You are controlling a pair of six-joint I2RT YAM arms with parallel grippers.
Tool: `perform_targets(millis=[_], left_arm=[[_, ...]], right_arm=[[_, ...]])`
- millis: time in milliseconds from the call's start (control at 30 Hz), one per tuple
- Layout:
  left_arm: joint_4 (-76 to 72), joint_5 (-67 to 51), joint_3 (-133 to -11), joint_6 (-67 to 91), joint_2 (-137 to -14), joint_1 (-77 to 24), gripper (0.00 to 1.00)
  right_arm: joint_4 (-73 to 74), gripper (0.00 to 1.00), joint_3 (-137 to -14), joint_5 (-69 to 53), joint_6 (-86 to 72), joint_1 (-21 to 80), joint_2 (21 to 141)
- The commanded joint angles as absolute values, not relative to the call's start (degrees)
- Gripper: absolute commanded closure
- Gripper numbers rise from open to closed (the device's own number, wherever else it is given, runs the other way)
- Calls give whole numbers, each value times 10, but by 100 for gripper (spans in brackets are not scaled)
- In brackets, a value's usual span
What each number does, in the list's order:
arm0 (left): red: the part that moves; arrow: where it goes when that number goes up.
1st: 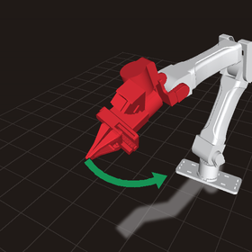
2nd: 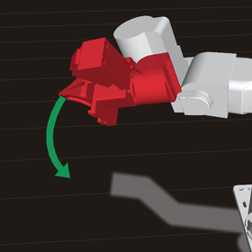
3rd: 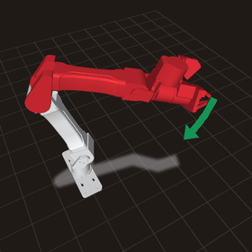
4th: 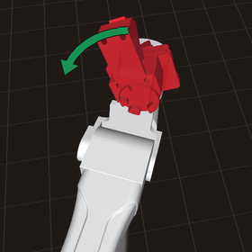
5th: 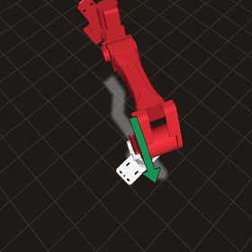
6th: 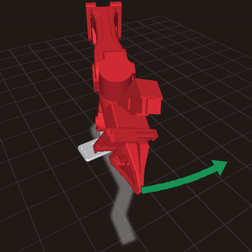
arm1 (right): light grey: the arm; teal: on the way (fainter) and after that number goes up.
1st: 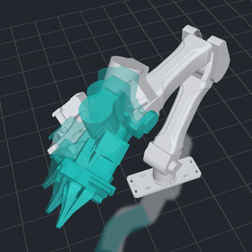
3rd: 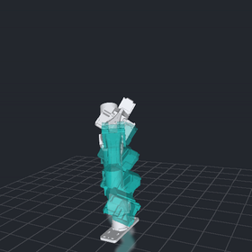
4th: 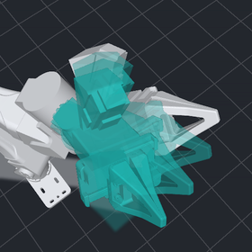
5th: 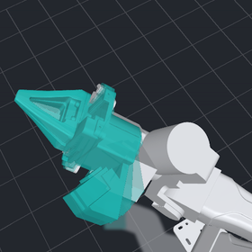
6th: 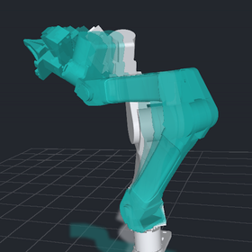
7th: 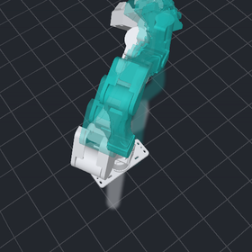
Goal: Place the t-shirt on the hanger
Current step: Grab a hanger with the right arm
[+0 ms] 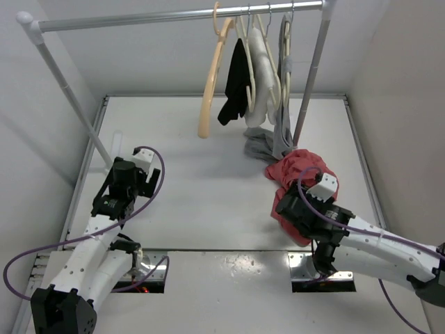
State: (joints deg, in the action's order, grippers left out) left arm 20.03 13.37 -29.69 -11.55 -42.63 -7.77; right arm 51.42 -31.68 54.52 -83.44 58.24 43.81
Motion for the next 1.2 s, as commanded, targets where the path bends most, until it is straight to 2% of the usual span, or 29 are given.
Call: perform_targets(millis=[0,100,333,433,500,533,567,600,633,667,800,1033,1167], left_arm=[[187,132,-311,-106,-418,-70,0],[187,156,-348,-81,-424,-70,0],[224,161,-417,-51,-445,-70,0],[229,116,-431,-52,-445,-70,0],[229,89,-439,-59,-439,-70,0],[235,59,-439,-68,-434,-70,0],[235,42,-444,-74,-434,-70,0],[242,7,-444,-89,-429,-70,0],[242,-9,-444,-97,-429,-70,0],[247,-24,-444,-104,-424,-70,0],[253,-41,-444,-110,-418,-70,0],[272,-21,-432,-116,-408,-70,0],[283,-21,-426,-110,-403,-70,0]], right_arm=[[540,16,-403,598,-853,582,428],[558,16,-486,656,-823,582,423],[732,16,-708,802,-817,582,423],[753,16,-800,867,-766,582,423],[619,17,-827,910,-648,582,423],[498,17,-819,917,-378,591,415],[174,17,-798,892,-203,591,415],[22,17,-735,816,71,591,415],[-87,17,-712,777,140,585,424],[-124,17,-729,751,162,580,445],[-67,17,-870,710,162,587,577],[-64,24,-972,404,122,592,681],[-64,25,-988,305,60,592,700]])
